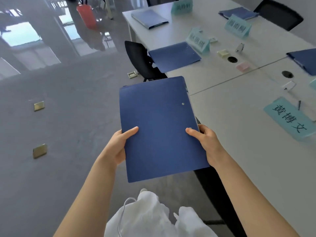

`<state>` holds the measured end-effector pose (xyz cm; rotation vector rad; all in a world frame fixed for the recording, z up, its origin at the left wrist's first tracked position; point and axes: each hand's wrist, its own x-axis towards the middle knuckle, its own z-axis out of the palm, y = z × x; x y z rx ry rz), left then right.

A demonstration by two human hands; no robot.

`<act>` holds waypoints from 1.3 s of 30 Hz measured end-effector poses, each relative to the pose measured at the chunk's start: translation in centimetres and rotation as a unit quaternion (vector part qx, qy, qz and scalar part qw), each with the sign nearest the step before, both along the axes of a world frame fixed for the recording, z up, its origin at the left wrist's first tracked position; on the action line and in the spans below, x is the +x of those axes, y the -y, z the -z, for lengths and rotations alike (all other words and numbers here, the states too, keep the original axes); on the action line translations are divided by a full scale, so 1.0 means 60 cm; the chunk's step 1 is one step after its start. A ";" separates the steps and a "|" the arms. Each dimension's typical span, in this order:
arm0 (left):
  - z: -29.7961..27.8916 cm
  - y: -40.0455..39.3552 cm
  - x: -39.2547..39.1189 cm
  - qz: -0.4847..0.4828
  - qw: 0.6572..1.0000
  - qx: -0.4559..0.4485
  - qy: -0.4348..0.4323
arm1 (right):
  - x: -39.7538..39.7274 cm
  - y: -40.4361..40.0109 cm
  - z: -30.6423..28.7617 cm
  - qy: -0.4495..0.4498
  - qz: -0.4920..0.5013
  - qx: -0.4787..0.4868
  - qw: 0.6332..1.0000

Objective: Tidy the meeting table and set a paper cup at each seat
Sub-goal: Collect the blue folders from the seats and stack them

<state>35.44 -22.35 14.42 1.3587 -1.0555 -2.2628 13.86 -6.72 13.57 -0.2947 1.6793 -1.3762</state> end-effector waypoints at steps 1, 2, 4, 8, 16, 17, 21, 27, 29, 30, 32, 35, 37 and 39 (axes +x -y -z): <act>0.002 0.033 0.011 -0.003 1.000 0.002 0.002 | 0.004 0.035 0.004 0.005 -0.011 0.005 1.000; 0.004 0.059 0.020 -0.005 1.000 0.005 0.003 | 0.006 0.063 0.006 0.009 -0.020 0.009 1.000; 0.005 0.109 0.032 -0.008 1.000 0.009 0.002 | 0.008 0.117 0.010 0.014 -0.041 0.014 0.999; 0.008 0.200 0.032 -0.024 1.000 0.014 0.000 | 0.007 0.213 0.017 0.024 -0.064 0.022 0.997; 0.024 0.370 -0.038 -0.032 0.999 0.029 0.004 | -0.067 0.387 0.047 0.060 -0.078 0.047 0.994; 0.027 0.391 -0.049 -0.031 0.999 0.030 0.004 | -0.080 0.408 0.052 0.068 -0.073 0.046 0.994; 0.026 0.480 -0.102 -0.043 0.999 0.025 0.008 | -0.136 0.509 0.065 0.096 -0.043 0.055 0.993; 0.020 0.614 -0.179 -0.052 0.998 0.024 0.016 | -0.227 0.654 0.062 0.134 -0.032 0.049 0.989; 0.022 0.658 -0.199 -0.049 0.998 0.026 0.014 | -0.250 0.698 0.065 0.147 -0.029 0.041 0.988; 0.023 0.677 -0.208 -0.049 0.998 0.026 0.012 | -0.258 0.715 0.067 0.155 -0.025 0.035 0.987; 0.026 0.718 -0.223 -0.051 0.998 0.026 0.012 | -0.274 0.753 0.076 0.172 0.000 0.029 0.985; 0.037 0.792 -0.243 -0.041 0.998 0.035 0.017 | -0.298 0.805 0.106 0.198 0.093 0.041 0.975; 0.045 0.843 -0.252 -0.028 0.999 0.037 0.019 | -0.316 0.828 0.134 0.226 0.159 0.050 0.960; 0.049 0.892 -0.259 -0.016 0.999 0.035 0.025 | -0.329 0.843 0.159 0.254 0.205 0.060 0.943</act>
